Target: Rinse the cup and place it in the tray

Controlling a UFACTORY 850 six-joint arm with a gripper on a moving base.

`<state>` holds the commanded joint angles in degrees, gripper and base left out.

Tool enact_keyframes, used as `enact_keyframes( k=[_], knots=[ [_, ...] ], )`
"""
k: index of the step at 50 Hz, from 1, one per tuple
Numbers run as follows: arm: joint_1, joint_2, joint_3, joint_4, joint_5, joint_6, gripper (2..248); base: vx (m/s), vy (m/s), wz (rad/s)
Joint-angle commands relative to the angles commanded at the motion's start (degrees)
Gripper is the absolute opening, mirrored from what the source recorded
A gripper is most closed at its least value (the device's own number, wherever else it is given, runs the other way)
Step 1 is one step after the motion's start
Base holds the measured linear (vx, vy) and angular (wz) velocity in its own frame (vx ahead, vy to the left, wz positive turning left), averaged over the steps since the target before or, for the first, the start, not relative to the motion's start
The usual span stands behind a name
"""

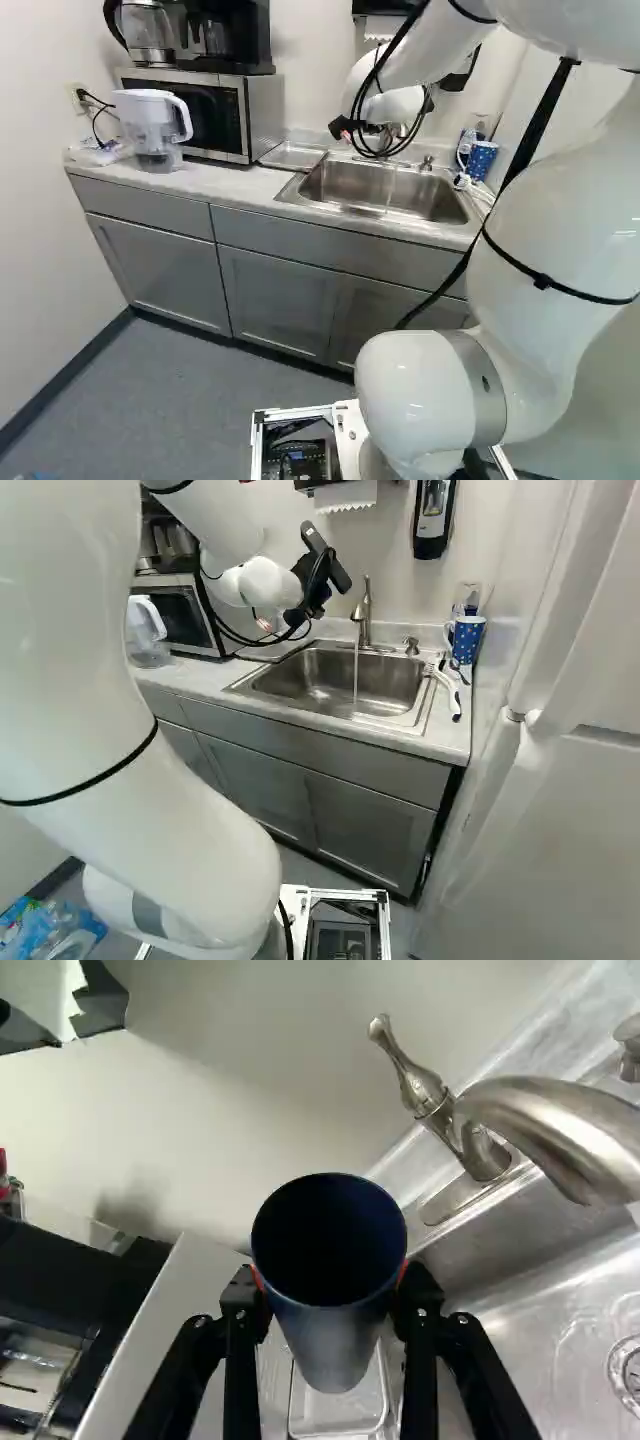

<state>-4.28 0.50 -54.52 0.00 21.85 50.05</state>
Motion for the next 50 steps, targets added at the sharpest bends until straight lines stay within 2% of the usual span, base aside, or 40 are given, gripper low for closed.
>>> enact_keyframes(
  k=[50],
  knots=[
    [0.00,0.00,0.00,0.00,0.00,-30.09,126,0.000,0.000,0.000]
  ],
)
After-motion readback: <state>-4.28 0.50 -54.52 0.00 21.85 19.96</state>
